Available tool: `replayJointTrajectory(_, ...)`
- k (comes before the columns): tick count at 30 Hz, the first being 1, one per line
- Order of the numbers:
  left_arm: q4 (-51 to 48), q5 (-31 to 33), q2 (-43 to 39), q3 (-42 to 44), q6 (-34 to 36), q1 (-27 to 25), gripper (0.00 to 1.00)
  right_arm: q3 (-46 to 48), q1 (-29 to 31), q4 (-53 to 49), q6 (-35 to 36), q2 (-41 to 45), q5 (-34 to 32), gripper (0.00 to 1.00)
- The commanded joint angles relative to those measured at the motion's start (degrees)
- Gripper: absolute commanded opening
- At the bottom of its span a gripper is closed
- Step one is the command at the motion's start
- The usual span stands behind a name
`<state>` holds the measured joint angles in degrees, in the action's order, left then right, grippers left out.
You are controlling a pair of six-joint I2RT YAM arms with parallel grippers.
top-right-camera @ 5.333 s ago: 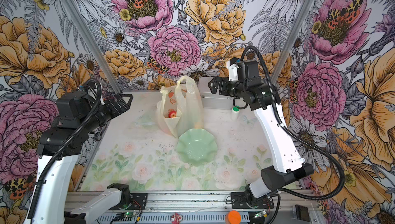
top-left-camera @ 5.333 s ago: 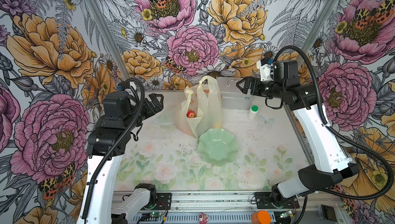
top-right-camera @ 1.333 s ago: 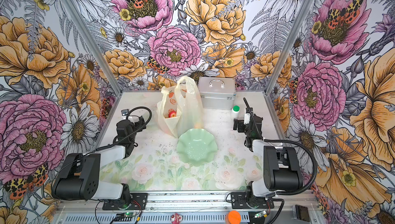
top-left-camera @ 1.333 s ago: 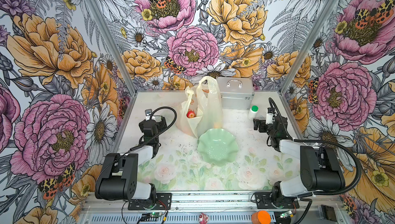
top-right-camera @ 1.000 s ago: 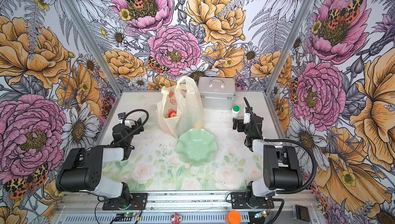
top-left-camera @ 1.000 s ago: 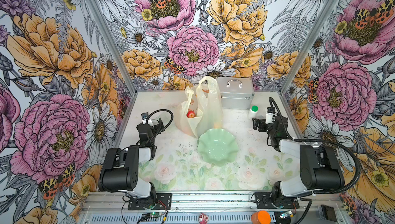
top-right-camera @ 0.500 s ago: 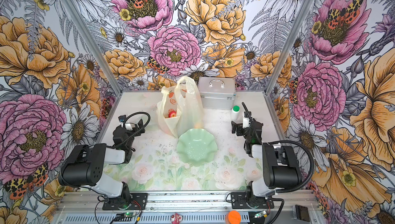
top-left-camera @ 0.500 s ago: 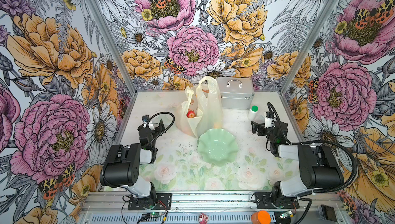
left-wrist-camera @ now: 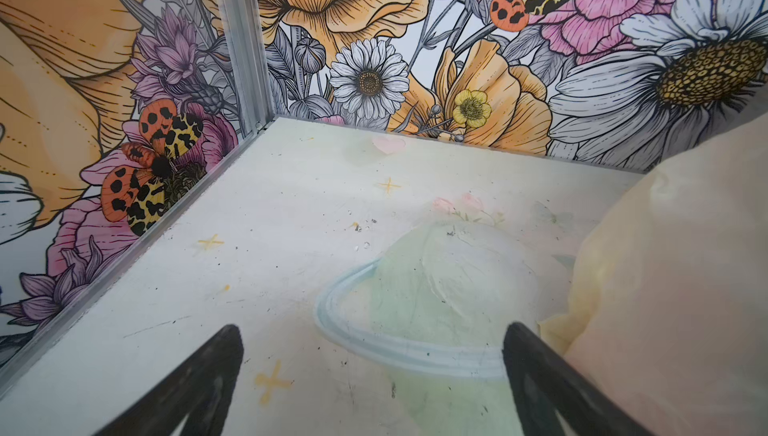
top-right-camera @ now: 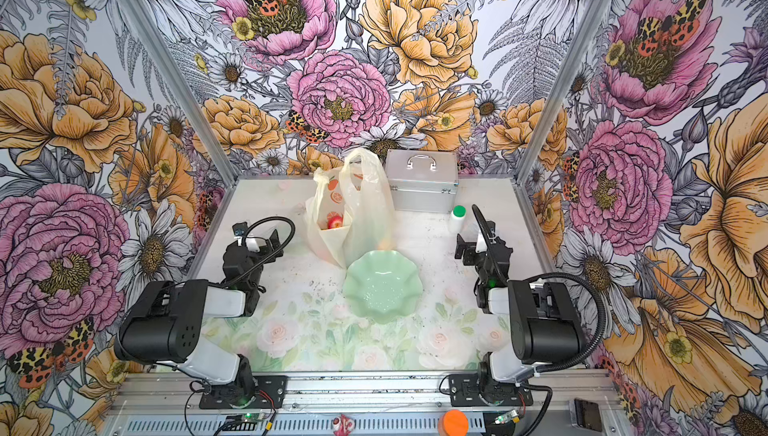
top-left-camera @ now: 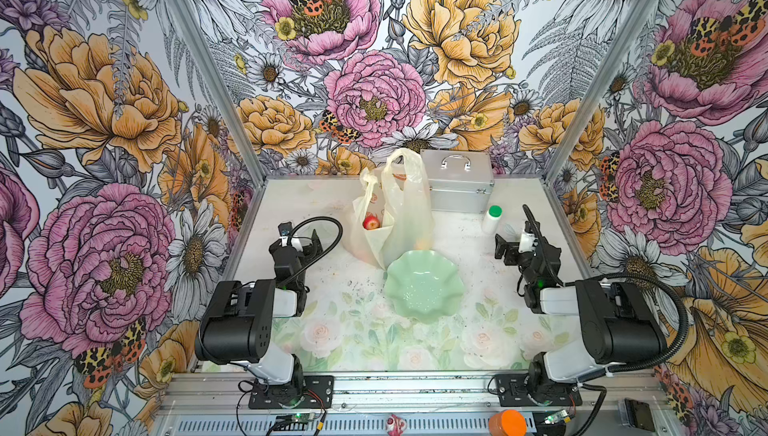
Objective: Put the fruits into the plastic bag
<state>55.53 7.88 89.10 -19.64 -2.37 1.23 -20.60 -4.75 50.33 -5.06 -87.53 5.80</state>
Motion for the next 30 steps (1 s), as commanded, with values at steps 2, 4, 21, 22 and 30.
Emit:
replayJointTrajectory(2, 0.06, 0.99, -0.32, -1.02, 1.16, -0.61, 0.99, -2.33, 1.62, -1.45, 0.22, -0.71, -4.92, 1.0)
replayJointTrajectory(4, 0.11, 1.02, -0.34, -1.09, 1.16, -0.61, 0.99, -2.36, 1.92, -1.55, 0.35, -0.72, -5.49, 1.0)
replayJointTrajectory(21, -0.06, 1.22, -0.25, -1.14, 1.25, -0.73, 0.99, -1.95, 3.26, -1.11, 1.26, -0.42, -7.95, 0.99)
replayJointTrajectory(22, -0.02, 1.17, -0.27, -1.14, 1.2, -0.72, 0.99, -2.03, 3.27, -1.04, 1.19, -0.5, -7.99, 1.0)
replayJointTrajectory(30, -0.03, 1.24, -0.26, -1.11, 1.23, -0.77, 0.99, -1.96, 2.63, -1.18, 0.89, -0.37, -6.52, 1.0)
